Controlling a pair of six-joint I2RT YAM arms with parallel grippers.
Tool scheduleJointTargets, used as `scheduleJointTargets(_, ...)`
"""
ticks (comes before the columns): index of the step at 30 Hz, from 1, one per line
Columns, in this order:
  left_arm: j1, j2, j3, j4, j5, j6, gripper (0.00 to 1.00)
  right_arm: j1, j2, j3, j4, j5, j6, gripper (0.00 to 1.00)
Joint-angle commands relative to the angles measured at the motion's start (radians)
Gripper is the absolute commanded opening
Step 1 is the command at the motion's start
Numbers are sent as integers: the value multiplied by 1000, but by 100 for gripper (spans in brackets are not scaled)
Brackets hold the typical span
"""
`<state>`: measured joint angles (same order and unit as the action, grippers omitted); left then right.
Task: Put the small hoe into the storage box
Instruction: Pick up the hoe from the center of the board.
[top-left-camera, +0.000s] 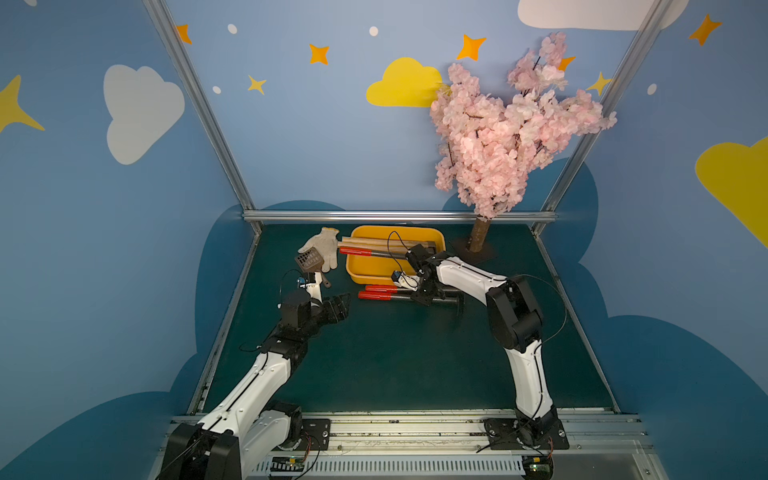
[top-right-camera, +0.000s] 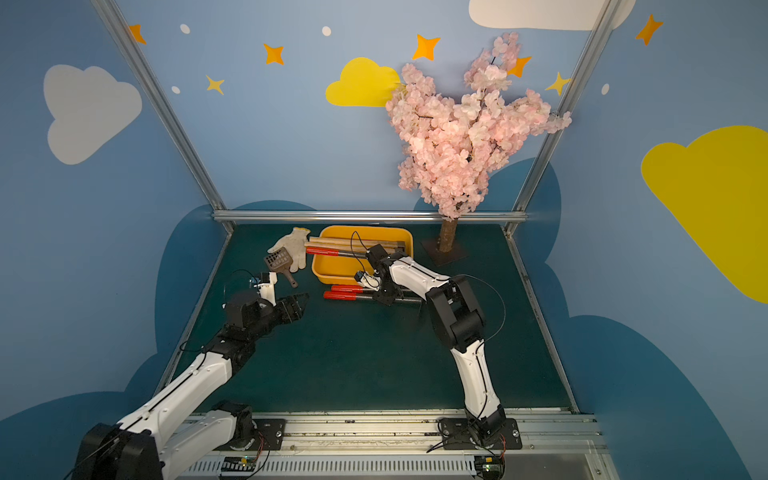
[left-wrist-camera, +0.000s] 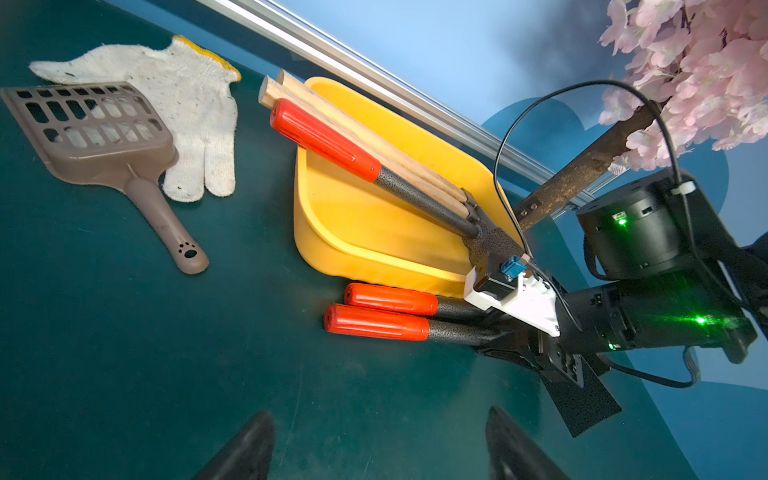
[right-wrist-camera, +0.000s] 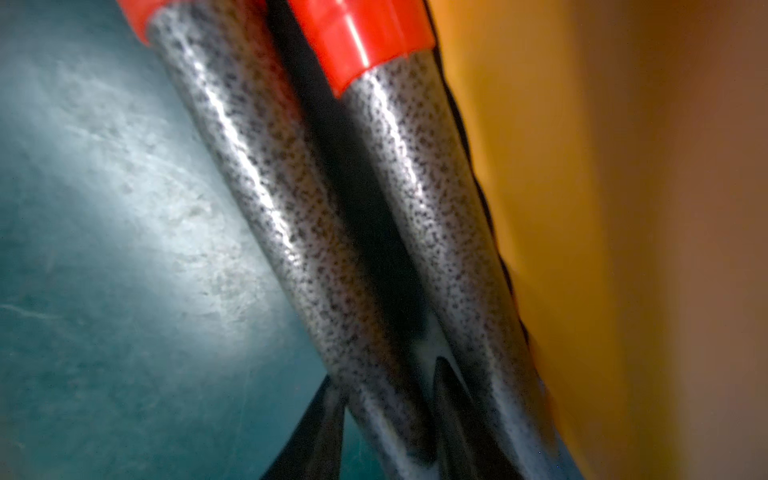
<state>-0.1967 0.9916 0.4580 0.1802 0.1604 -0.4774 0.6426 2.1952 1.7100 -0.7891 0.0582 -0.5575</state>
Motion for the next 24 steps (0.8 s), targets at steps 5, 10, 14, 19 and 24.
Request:
scheduleJointTargets(5, 6, 31, 58, -19, 20, 45, 81, -10, 109, 37, -103, -51, -19, 36)
scheduleJointTargets(10, 6, 42, 79, -34, 22, 53, 80, -14, 133, 68, -110, -47, -24, 26)
scheduleJointTargets(14, 6, 40, 82, -39, 19, 52, 81, -15, 118, 58, -100, -62, -27, 12)
scheduleJointTargets(19, 6, 34, 73, -36, 14, 49, 80, -6, 78, 19, -79, -92, -20, 0)
scheduleJointTargets(24, 6, 16, 58, -29, 12, 46, 80, 16, -20, -59, -59, -129, -3, 0)
